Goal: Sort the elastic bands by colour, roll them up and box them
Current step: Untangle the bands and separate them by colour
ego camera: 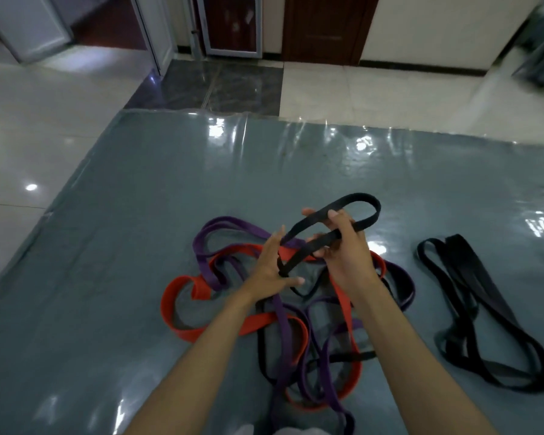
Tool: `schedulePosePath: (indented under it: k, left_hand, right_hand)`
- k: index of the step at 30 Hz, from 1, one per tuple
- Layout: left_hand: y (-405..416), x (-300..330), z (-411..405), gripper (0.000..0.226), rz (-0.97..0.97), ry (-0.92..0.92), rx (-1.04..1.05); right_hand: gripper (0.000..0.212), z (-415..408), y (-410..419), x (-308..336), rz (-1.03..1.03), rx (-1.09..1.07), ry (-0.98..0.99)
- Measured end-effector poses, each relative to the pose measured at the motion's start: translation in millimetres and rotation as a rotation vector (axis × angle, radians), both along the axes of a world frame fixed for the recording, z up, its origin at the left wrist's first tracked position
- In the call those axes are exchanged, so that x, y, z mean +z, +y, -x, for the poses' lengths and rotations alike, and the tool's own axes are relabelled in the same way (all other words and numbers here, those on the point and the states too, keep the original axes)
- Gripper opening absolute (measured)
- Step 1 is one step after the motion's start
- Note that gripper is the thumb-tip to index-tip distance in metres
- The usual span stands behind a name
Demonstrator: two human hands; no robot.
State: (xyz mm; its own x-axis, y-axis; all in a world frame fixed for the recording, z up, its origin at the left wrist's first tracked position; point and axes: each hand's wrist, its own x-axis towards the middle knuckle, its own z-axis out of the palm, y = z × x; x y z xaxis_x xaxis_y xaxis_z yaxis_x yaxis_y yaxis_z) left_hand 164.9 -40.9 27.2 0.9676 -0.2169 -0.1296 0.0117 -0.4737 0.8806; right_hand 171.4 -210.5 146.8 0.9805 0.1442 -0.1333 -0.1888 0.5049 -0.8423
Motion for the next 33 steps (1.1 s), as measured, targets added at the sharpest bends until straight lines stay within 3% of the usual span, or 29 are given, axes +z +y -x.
schedulePosePath:
  k: [1, 3, 5, 7, 9, 11, 14, 16, 21, 26, 30, 33]
  left_hand:
    - [-4, 0, -2, 0.103, 0.020, -0.007, -0.004]
    - [-9, 2, -7, 0.052, 0.003, 0.005, 0.010]
    - [-6, 8, -10, 0.010, -0.195, -0.023, 0.075]
    - [7, 18, -10, 0.016, -0.446, -0.058, 0.237]
    - [27, 29, -10, 0.036, -0.512, -0.084, 0.428]
    - [44, 45, -14, 0.049, -0.413, -0.045, 0.492]
    - [59, 74, -21, 0.044, 0.041, 0.052, 0.514]
    - [63, 88, -21, 0.043, 0.199, -0.008, 0.536]
    - [60, 122, 1, 0.056, 0.037, -0.377, 0.504]
    - [69, 146, 15, 0.046, 0.062, -0.544, 0.506]
    - [84, 155, 17, 0.043, 0.012, -0.617, 0.518]
    - [93, 159, 17, 0.022, -0.018, -0.670, 0.598]
  right_hand:
    - [0.020, 4, -3, 4, -0.024, 0.017, 0.004]
    - [0.021, 9, -9, 6, -0.054, 0.007, 0.030]
    - [0.019, 12, -18, 5, -0.035, -0.058, 0.079]
    - [0.018, 13, -29, 1, -0.015, -0.136, 0.138]
    - [0.014, 16, -40, -7, 0.015, -0.175, 0.204]
    - [0.008, 21, -45, -19, 0.050, -0.155, 0.271]
    - [0.007, 29, -45, -38, 0.012, -0.075, 0.372]
    - [0.011, 36, -43, -46, -0.013, -0.008, 0.425]
    - [0.019, 54, -47, -67, 0.017, 0.027, 0.531]
    - [0.024, 74, -69, -94, 0.075, -0.053, 0.613]
    - [0.015, 91, -89, -119, 0.323, -0.192, 0.586]
    - [0.014, 101, -102, -138, 0.562, -0.215, 0.542]
